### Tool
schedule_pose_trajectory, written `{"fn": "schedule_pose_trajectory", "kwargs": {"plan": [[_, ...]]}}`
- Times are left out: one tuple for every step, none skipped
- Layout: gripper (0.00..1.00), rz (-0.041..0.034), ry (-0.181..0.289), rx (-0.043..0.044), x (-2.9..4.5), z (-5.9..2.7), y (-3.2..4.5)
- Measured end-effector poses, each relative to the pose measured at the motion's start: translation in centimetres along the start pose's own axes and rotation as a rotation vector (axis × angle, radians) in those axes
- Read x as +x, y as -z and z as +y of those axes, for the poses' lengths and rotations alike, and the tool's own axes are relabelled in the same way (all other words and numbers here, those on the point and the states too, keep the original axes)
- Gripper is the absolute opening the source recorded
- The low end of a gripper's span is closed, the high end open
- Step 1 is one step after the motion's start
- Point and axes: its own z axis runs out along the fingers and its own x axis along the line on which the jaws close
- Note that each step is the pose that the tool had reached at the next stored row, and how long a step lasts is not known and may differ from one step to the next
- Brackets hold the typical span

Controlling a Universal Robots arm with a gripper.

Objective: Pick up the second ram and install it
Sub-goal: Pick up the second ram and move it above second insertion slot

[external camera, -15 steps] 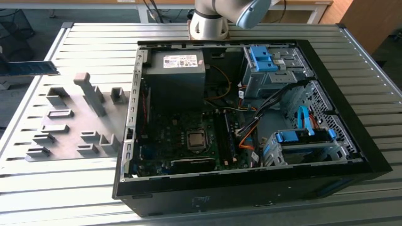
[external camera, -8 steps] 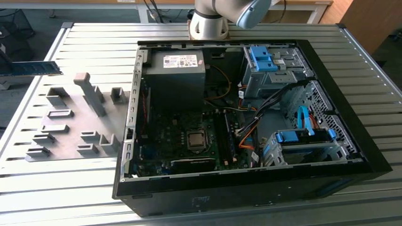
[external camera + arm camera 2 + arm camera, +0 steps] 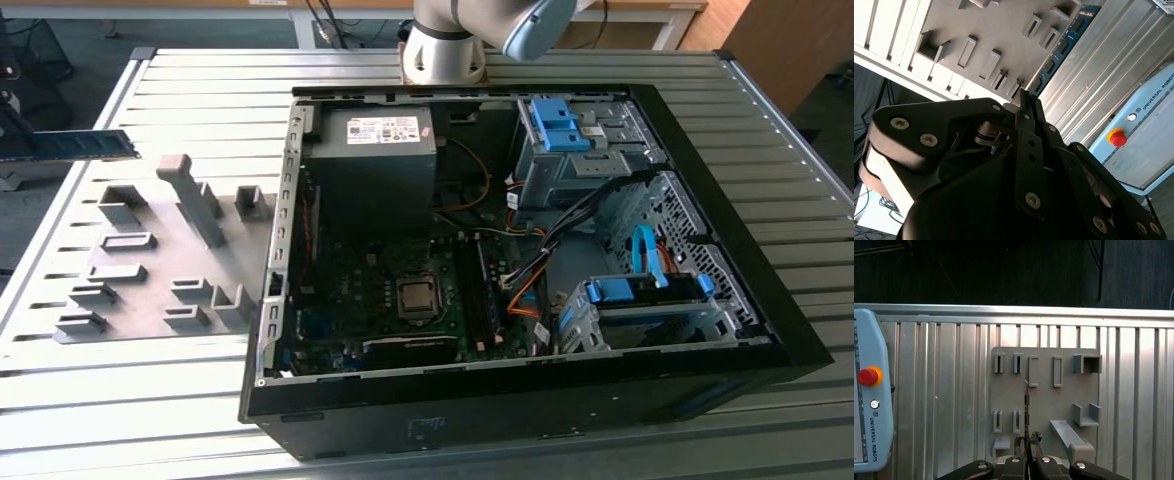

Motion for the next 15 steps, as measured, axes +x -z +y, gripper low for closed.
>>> {"fn": "schedule_pose_trajectory", "kwargs": {"plan": [[0.14, 0.0, 0.0, 0.0001, 0.0, -0.07, -0.01], [0.14, 0.0, 0.0, 0.0, 0.0, -0.14, 0.0], [0.14, 0.0, 0.0, 0.0001, 0.0, -0.22, -0.01], [0.14, 0.0, 0.0, 0.0, 0.0, -0.29, 0.0], [0.14, 0.0, 0.0, 0.0001, 0.0, -0.35, -0.01], [0.14, 0.0001, 0.0, 0.0, 0.0, -0.41, 0.0], [0.14, 0.0001, 0.0, 0.0001, 0.0, -0.48, -0.01], [0.14, 0.0001, 0.0, 0.0, 0.0, -0.54, 0.0], [0.14, 0.0001, 0.0, 0.0, 0.0, -0.6, 0.0], [0.14, 0.0001, 0.0, 0.0001, 0.0, -0.66, -0.01], [0.14, 0.0001, 0.0, 0.0001, 0.0, -0.72, -0.01], [0.14, 0.0002, 0.0, 0.0, 0.0, -0.78, 0.0], [0.14, 0.0002, 0.0, 0.0001, 0.0, -0.84, -0.01], [0.14, 0.0002, 0.0, 0.0001, 0.0, -0.89, -0.01], [0.14, 0.0002, 0.0, 0.0, 0.0, -0.95, -0.01]]}}
